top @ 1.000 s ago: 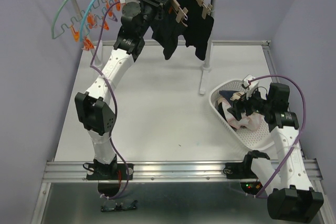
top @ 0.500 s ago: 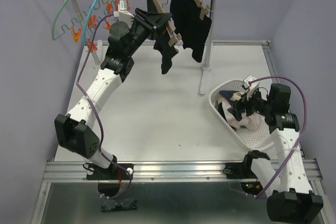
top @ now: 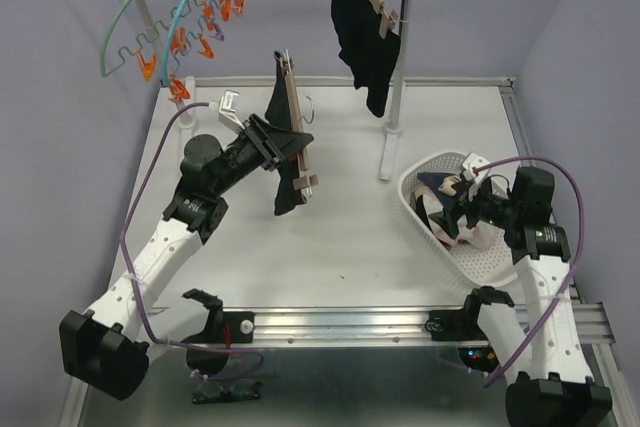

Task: Remove the underwear clipped to the hanger
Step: Pick up the hanger from the clothesline, then remove the underwear from the hanger.

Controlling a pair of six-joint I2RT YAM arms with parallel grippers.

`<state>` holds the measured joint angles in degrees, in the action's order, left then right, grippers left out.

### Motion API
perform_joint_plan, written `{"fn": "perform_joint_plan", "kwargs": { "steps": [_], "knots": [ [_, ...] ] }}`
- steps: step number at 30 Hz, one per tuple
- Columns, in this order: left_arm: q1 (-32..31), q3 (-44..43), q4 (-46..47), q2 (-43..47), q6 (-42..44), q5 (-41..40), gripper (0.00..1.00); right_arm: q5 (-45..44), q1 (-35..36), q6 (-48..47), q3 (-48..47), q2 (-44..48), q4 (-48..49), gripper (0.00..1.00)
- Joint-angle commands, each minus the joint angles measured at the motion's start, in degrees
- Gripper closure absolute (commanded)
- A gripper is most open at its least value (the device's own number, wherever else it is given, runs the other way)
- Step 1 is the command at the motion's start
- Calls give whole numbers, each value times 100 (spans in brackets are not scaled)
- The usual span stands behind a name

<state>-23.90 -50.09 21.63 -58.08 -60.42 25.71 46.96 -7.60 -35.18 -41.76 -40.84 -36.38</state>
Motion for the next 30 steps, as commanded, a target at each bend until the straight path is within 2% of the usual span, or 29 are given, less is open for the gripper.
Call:
{"fn": "perform_joint_plan", "kwargs": {
  "steps": [1,4,7,8,10,13,14,17,18,21,23,24,27,30],
  "knots": [
    [8,359,-148,561,1083,610,93,603,-40,55,-262,-222,88,0],
    [-1,561,-614,921,1734,610,93,937,-40,204,-753,-800,-280,0],
    [-53,745,-826,1202,2234,540,93,1359,-23,379,-1710,-1642,-842,0],
    [-149,772,-870,1273,2358,470,93,1421,73,502,-2296,-1838,-931,0],
    [-281,825,-967,1265,2587,391,94,1360,292,1038,-2879,-2251,-1099,0],
    [-781,790,-1099,1124,2772,-21,94,992,1134,1749,-3917,-2972,-1213,0],
    [-1053,764,-1134,1028,2851,-284,94,721,1720,1908,-4128,-3261,-1231,0],
    [-1371,632,-1196,800,2922,-741,94,682,2288,2514,-4963,-3649,-1161,0],
    [-1528,579,-1196,755,2905,-848,94,900,2280,2951,-5087,-3816,-1048,0],
    [-1775,509,-1196,544,2870,-1208,94,772,2289,3208,-5378,-3905,-635,0],
    [-2029,447,-1187,387,2835,-1419,94,552,2341,4016,-5553,-3905,-232,0],
    [-2109,403,-1187,333,2808,-1481,94,151,2368,4645,-5554,-3870,-55,0],
    [-2320,351,-1108,105,2738,-1587,94,-614,2420,5667,-5344,-3686,561,0],
    [-2461,324,-907,-36,2615,-1631,94,-1215,2465,6145,-5080,-3607,790,0]
  ]
}}
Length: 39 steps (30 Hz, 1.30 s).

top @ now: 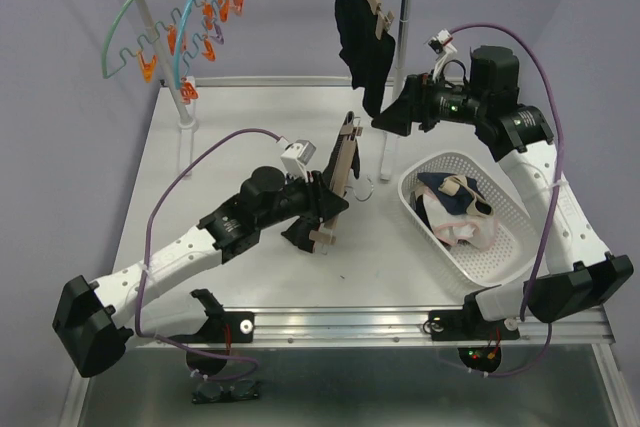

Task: Remove the underwear clipped to the hanger
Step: Remove the underwear from the hanger.

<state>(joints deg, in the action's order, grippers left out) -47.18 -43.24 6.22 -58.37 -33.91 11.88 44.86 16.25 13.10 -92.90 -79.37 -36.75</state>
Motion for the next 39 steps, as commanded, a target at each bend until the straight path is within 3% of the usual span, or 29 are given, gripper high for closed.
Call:
{"fn": "perform_joint_plan", "kwargs": {
  "steps": [1,13,19,23,31,35,37,38,39],
  "knots": [
    [-151,-369,679,-43,-37,-256,94,-1093,89,1361,122,273,871,0],
    [-582,-632,872,-517,-151,-458,94,-1497,317,1572,870,282,1117,1],
    [-722,-773,907,-711,-168,-529,94,-1471,361,1599,1142,256,1205,15],
    [-784,-826,934,-798,-168,-573,94,-1357,370,1660,1274,230,1311,29],
    [-889,-914,934,-887,-151,-616,94,-1445,370,1669,1231,141,1355,45],
    [-933,-896,925,-913,-151,-643,94,-1454,370,1643,1213,124,1373,65],
    [-951,-888,925,-922,-151,-652,94,-1480,370,1581,1222,133,1381,92],
    [-960,-888,925,-931,-142,-669,94,-1498,370,1581,1239,141,1381,99],
    [-960,-896,916,-931,-133,-678,94,-1489,379,1564,1248,150,1390,100]
  ]
}}
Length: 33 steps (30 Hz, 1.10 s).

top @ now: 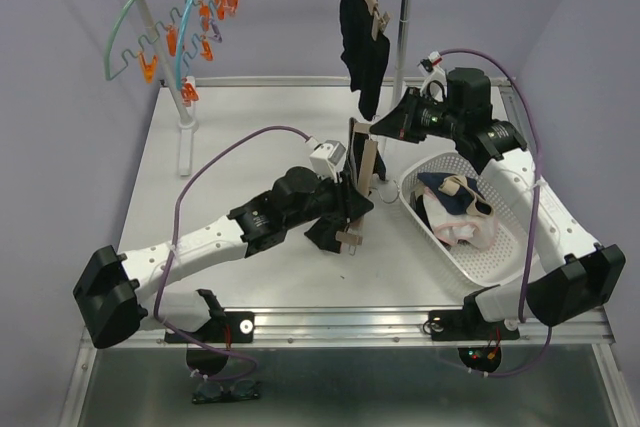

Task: Remove the underwear clipped to the hanger
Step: Remove the underwear from the hanger.

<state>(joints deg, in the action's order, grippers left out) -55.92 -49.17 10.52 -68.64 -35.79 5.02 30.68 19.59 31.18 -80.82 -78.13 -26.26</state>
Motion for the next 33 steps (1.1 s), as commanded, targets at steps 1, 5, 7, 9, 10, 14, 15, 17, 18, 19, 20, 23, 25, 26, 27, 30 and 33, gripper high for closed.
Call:
{"fn": "perform_joint_plan", "kwargs": {
  "steps": [1,5,7,9,10,14,15,17,18,19,20,23,25,26,27,30,33],
  "knots": [
    [-86,-304,486,97,72,-18,94,-44,36,-261,40,34,341,99],
    [-86,-339,459,105,107,-27,94,-53,36,-332,40,96,350,88],
    [-86,-357,451,132,125,-36,94,-97,36,-384,40,175,350,53],
    [-86,-365,433,158,142,-62,94,-88,36,-463,40,254,359,0],
    [-86,-348,433,167,143,-80,94,-88,44,-507,31,280,359,0],
    [-86,-304,424,246,134,-141,94,-298,36,-744,39,482,341,0],
    [-86,-295,433,281,125,-167,94,-369,27,-788,48,544,341,0],
    [-77,-243,433,325,90,-229,94,-483,18,-1111,101,771,332,0],
    [-68,-216,433,386,64,-299,94,-484,-17,-1253,179,868,332,0],
    [-51,-181,450,413,37,-326,94,-449,-43,-1429,215,974,323,0],
    [-7,-111,485,500,-33,-387,94,-301,-122,-1778,329,1210,315,0],
    [81,56,660,685,-217,-457,94,574,-271,-2429,584,1728,306,0],
    [160,135,775,799,-314,-632,94,1061,-342,-2616,873,1984,280,0],
    [187,222,932,913,-436,-712,94,1585,-386,-2721,944,2073,245,0],
    [213,258,1004,957,-507,-765,94,1808,-491,-2748,1006,2230,209,0],
    [301,311,1267,1089,-770,-949,94,2600,-632,-2793,1410,2468,192,0],
    [310,320,1496,1134,-955,-1247,94,3102,-667,-2731,1805,2539,200,0]
  ]
}}
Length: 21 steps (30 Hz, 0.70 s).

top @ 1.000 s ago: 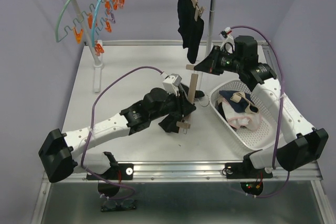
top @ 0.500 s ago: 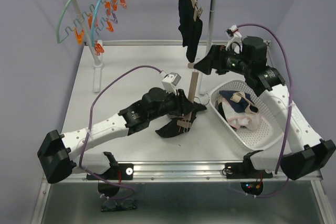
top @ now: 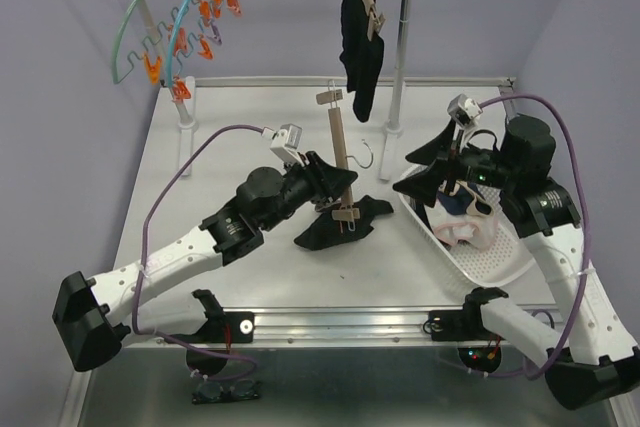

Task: Remove the underwear clipped to the hanger
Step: Remove the underwear from the hanger.

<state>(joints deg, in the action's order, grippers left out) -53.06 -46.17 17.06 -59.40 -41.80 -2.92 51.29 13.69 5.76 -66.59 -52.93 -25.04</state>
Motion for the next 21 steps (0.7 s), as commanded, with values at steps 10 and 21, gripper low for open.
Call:
{"fn": "perform_joint_plan", "kwargs": {
  "steps": [10,21],
  "knots": [
    [15,-14,1888,-405,-1506,-1474,96,839,63,347,717,-560,192,0],
    [-108,-550,2170,-1293,-1594,-1668,97,470,406,461,621,-956,306,0]
  ]
}}
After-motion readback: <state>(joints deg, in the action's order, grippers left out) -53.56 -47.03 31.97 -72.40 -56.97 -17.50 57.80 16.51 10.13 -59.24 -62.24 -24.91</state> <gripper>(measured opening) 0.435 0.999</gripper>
